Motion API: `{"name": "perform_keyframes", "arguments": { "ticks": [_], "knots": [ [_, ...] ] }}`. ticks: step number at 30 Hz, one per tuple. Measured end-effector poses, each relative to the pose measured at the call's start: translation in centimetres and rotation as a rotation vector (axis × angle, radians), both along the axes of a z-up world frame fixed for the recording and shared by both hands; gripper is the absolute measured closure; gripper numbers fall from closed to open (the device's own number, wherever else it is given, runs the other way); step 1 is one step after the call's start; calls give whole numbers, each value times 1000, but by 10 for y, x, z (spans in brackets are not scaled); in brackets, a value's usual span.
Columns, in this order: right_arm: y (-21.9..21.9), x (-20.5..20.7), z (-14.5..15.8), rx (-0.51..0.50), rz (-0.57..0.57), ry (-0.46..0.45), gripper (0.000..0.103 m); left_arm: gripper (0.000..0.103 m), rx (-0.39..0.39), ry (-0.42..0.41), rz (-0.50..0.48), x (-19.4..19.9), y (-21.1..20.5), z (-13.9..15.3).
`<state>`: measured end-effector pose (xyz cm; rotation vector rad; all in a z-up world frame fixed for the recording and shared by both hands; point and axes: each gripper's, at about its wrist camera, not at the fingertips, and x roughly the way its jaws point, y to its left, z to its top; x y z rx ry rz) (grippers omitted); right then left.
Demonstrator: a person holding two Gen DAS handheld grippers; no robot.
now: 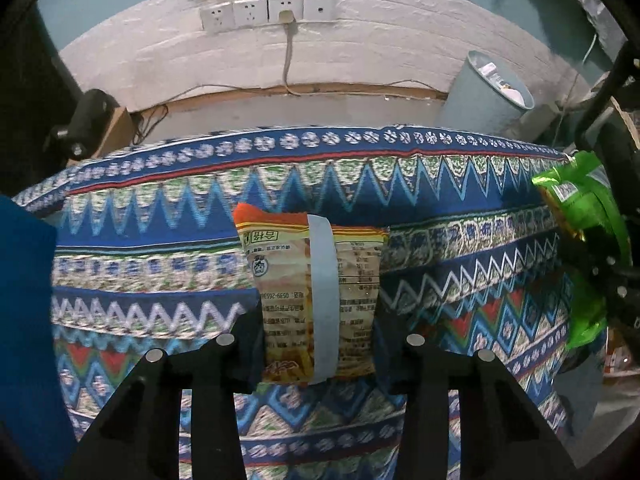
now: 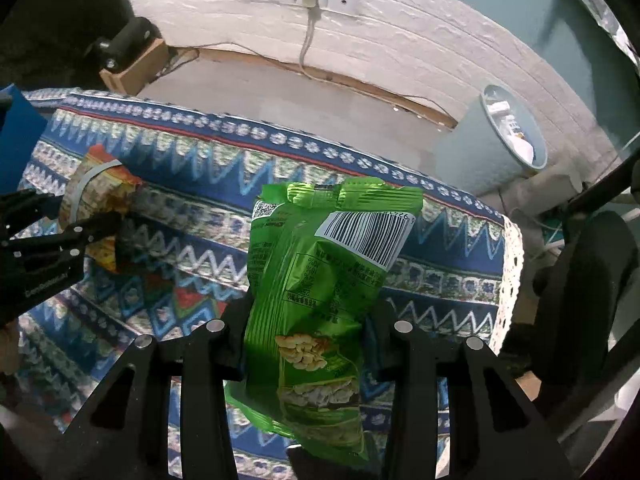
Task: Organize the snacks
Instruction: 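Lift and carry the striped bag and green bag over the box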
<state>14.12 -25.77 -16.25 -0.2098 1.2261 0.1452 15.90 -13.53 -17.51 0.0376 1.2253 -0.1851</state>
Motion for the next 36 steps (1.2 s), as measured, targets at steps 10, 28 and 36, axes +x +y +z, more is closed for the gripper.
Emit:
{"name": "perform_keyframes", "arguments": {
  "ticks": [10,28,36],
  "knots": [
    [30,-10,14,29,26,-31,63,60,89,-84,-38,-27,39,38],
    [119,-39,62,106,184,-98,63,60,84,-237,3,-83,108,116],
    [162,-49,86,132,256,-128,63,60,106,-304,43,-99,141,142]
  ]
}}
